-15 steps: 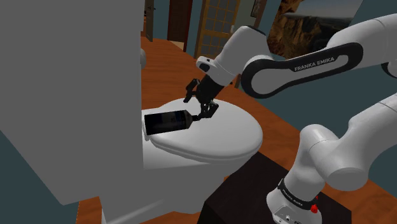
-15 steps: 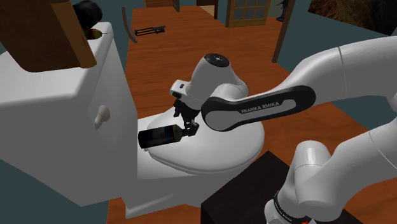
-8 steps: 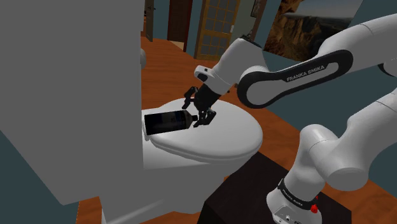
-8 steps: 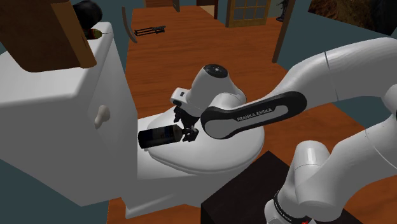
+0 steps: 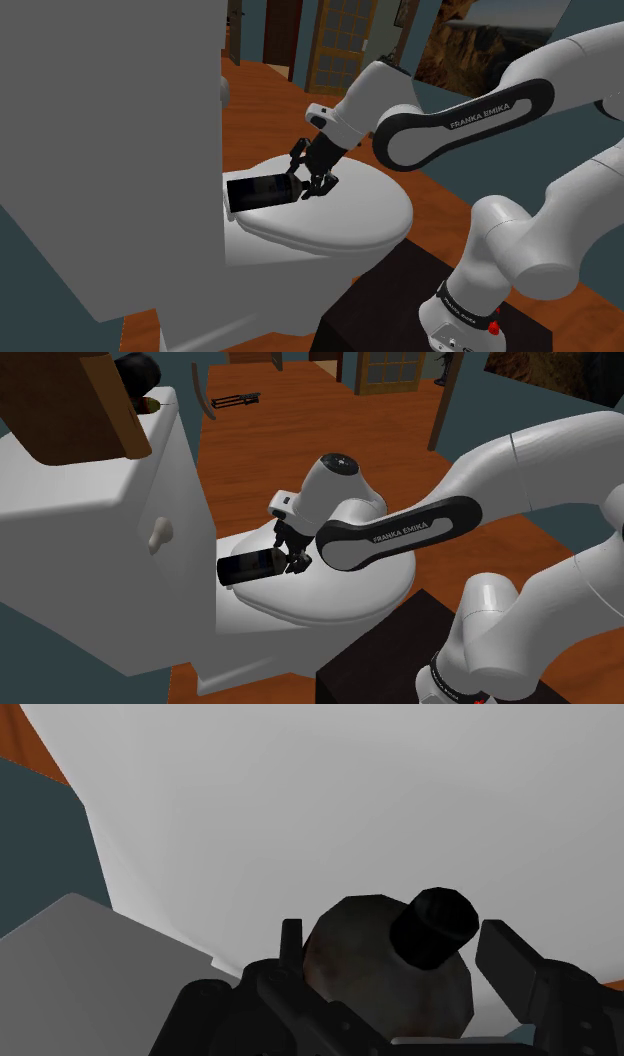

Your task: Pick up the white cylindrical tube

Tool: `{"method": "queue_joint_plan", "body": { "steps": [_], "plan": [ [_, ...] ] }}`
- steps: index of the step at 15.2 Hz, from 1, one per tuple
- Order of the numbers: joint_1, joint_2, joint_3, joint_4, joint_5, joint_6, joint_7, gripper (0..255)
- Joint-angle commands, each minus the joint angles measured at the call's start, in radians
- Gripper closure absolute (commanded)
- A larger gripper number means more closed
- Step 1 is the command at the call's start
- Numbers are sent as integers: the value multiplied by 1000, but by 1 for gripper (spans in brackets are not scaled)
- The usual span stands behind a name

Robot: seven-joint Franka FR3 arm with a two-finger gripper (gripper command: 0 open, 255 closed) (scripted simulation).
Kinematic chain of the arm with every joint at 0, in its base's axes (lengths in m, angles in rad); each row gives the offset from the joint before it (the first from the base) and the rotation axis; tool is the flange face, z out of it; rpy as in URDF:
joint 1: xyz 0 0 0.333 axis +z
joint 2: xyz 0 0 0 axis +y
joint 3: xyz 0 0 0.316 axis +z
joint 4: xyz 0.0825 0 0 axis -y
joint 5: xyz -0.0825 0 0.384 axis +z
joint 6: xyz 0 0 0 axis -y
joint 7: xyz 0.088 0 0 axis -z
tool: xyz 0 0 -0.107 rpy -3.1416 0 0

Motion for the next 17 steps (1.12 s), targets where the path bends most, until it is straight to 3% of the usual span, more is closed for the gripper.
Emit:
{"method": "queue_joint_plan", "body": {
  "steps": [1, 17],
  "plan": [
    [0, 1, 0, 0, 0, 0, 0, 255],
    [1, -74, 13, 148, 2, -223, 6, 255]
  ]
}}
